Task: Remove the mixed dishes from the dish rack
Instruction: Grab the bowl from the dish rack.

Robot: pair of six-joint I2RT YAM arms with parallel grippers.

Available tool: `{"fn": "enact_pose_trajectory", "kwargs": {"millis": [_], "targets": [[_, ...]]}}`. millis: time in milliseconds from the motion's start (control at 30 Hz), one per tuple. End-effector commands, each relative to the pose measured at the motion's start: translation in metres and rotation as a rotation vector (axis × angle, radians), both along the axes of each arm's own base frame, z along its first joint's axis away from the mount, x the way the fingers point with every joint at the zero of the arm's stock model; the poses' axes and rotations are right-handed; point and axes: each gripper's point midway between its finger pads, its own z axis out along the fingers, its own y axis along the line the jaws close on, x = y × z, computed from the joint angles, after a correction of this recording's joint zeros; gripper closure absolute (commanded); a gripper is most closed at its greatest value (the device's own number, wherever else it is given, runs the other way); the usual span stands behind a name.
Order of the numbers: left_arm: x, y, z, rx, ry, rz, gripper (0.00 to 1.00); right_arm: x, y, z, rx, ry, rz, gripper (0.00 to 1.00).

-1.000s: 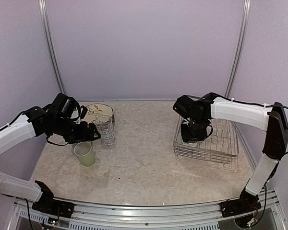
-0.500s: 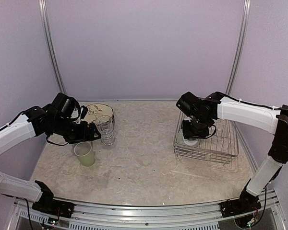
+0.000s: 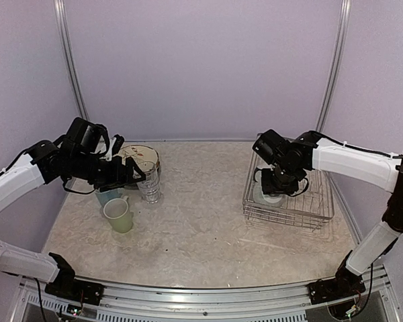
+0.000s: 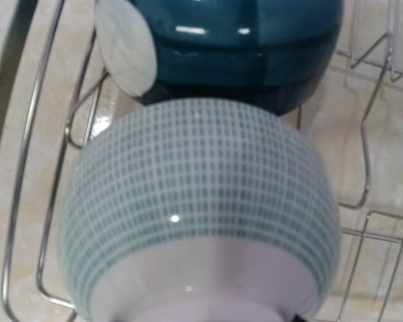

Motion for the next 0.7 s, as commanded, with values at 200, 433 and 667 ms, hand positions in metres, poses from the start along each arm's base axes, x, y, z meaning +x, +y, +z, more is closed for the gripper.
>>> {"fn": "enact_pose_trajectory", "kwargs": {"millis": [200, 433, 667], "targets": [[0.004, -0.054, 0.061, -0.266, -0.036, -0.164, 0.14, 0.011, -0.001, 0.031, 0.032, -0.127, -0.013, 0.78], [0.012, -0.097, 0.087, -0.43, 0.016, -0.307, 0.13, 0.018, 0.002, 0.04, 0.041, -0.152, 0.005, 0.78], [0.027, -0.142, 0.095, -0.606, 0.118, -0.427, 0.14, 0.019, -0.002, 0.049, 0.079, -0.172, 0.014, 0.79]]}}
